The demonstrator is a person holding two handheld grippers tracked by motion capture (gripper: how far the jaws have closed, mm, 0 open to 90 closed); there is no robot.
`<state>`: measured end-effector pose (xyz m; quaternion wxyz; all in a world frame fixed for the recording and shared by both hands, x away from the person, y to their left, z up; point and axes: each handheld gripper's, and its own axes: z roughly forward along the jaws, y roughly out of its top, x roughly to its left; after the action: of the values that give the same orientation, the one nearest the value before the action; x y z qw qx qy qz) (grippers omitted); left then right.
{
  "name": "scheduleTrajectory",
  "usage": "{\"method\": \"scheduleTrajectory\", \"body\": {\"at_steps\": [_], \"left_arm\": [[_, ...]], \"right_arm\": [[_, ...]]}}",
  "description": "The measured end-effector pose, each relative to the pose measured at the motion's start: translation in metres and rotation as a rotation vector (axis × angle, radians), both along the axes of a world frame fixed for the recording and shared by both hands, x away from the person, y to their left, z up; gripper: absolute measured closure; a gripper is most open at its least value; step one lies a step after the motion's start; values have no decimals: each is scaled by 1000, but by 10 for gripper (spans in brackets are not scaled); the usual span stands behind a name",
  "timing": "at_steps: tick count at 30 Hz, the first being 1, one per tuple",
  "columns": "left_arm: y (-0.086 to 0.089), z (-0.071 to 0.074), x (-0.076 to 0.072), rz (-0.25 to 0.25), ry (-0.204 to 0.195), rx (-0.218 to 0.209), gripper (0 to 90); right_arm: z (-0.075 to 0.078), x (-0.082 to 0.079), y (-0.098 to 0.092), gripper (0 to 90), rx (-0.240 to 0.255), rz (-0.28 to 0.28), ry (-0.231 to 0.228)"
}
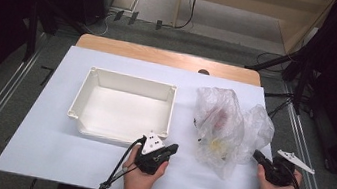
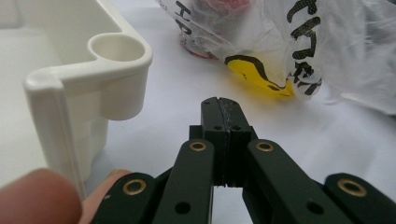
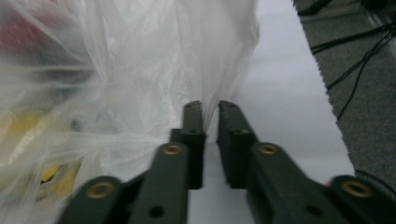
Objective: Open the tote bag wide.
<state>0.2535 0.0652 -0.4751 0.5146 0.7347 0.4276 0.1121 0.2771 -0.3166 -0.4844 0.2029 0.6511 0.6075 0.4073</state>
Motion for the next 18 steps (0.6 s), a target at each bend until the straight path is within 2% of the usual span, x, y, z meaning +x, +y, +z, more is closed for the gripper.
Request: {"method": "scheduleTrajectory", "body": {"at_steps": [3, 5, 7, 8, 10, 11, 13, 15, 18], "left_arm": [[-1, -1, -1, -8, -5, -1, 887], [-2, -1, -2, -17, -14, 2, 857], [-3, -1, -3, -27, -26, 4, 826], [-4, -1, -4, -27, -30, 11, 803], [-5, -1, -6, -28, -47, 23, 772], [-6, -1, -6, -31, -52, 23, 762], [-7, -1, -6, -40, -54, 22, 727], [-6, -1, -7, -53, -57, 14, 687], [-6, 0, -8, -71, -67, 7, 616]], "right_arm": [[10, -10, 4, 716, -4, -2, -66], [20, -20, 7, 699, -26, -4, -124], [28, -27, 9, 699, -29, -5, -163], [37, -34, 14, 692, -35, -20, -196], [53, -44, 27, 647, -104, -12, -271], [57, -45, 31, 633, -111, -2, -291], [64, -47, 40, 581, -88, 38, -307], [64, -41, 51, 524, -35, 116, -289], [56, -34, 67, 447, -28, 181, -266]]}}
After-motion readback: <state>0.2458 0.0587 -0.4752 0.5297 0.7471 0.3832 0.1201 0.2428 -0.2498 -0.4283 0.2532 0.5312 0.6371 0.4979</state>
